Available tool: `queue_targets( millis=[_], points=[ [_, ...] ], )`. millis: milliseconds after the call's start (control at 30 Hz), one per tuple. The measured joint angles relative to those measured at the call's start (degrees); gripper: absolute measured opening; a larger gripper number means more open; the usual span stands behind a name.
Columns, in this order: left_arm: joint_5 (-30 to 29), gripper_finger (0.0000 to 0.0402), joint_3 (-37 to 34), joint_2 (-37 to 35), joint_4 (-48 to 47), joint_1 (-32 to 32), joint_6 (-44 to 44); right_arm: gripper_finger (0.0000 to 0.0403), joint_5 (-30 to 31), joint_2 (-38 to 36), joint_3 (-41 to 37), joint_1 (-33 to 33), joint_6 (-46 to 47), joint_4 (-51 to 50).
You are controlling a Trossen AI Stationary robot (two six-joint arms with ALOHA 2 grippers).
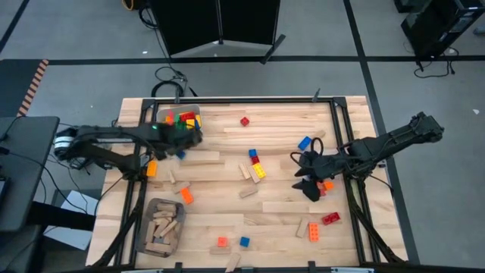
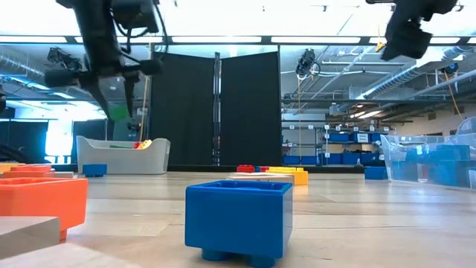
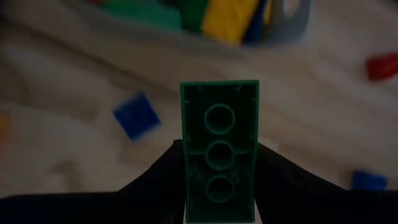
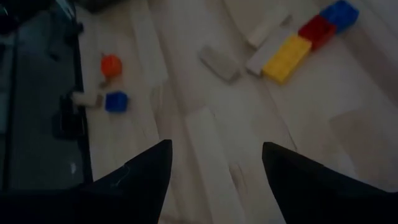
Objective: Sort blocks by size
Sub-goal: Put the large green game piece into the gray bin
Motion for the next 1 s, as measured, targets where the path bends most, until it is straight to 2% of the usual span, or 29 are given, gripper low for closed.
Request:
queue_targets(
  millis=[233,400,533,633,800,1000],
  points=[
    [0.10,0.0152,0.00,-4.98,-0.85,15.12,20.00,0.0264,4.67,0.00,0.00,-2.18,2.68,8.06],
    [3.28,0.0154,0.00,-2.35,2.32,28.16,37.42,0.0262,6.33,0.00,0.00,-3.88,3.03,17.44],
    [9.60,0.0155,0.04,1.16,5.78,36.54,50.84,0.0262,6.36,0.55,0.04,-5.02,4.63,23.10],
    [12.80,0.0158,0.02,4.07,6.39,40.10,56.39,0.0262,7.14,1.53,0.03,-5.64,7.30,24.36],
    [12.75,0.0172,0.02,7.51,6.78,42.78,61.25,0.0262,9.05,4.37,0.02,-5.76,12.24,25.11],
    [11.73,0.0203,0.03,7.92,6.45,45.31,67.06,0.0262,9.10,8.82,0.02,-5.76,16.58,27.42]
  ],
)
